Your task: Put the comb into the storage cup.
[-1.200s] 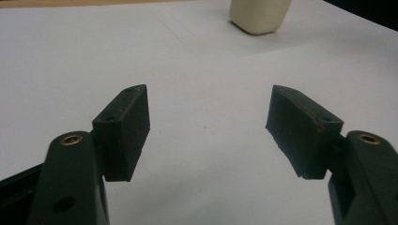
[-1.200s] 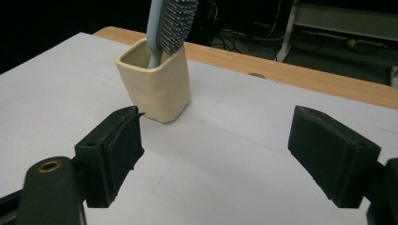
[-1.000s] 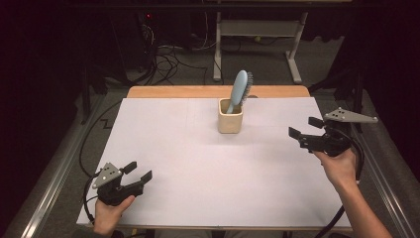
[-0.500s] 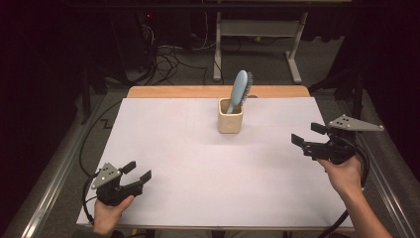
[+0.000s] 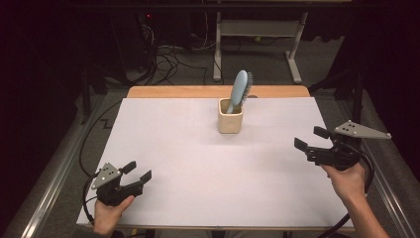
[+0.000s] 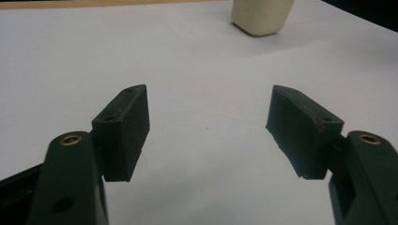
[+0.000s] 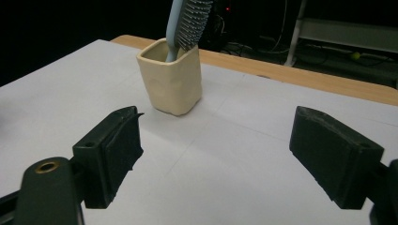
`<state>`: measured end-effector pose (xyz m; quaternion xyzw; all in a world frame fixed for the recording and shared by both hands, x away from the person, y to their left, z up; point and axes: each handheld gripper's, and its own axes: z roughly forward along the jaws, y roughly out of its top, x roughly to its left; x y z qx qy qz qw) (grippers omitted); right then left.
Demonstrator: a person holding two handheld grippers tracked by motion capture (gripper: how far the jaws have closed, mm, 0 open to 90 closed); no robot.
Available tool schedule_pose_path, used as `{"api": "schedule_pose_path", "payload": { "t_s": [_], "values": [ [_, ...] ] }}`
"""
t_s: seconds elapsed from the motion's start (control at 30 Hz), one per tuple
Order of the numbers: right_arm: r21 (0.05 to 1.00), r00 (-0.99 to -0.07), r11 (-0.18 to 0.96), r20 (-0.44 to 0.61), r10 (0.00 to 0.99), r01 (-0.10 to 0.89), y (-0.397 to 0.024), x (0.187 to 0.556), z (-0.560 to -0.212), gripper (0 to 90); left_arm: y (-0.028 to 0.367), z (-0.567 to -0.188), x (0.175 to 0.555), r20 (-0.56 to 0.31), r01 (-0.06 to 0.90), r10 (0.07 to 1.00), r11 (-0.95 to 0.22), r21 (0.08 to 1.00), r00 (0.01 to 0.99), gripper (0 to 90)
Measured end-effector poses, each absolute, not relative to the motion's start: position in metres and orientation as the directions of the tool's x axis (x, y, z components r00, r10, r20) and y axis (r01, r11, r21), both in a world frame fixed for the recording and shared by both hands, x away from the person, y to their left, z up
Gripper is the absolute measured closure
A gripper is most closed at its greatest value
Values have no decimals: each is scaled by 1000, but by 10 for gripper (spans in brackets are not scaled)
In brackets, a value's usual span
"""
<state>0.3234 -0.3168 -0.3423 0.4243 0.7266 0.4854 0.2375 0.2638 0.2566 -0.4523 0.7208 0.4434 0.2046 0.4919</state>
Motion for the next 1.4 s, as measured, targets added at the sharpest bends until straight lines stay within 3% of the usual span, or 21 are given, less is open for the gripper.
{"api": "schedule_pose_path", "payload": {
  "t_s": [1.4],
  "values": [
    [919, -515, 121, 98, 852, 375, -328, 287, -365, 176, 256, -452, 264, -143, 439, 838, -124, 890, 526, 311]
  ]
}}
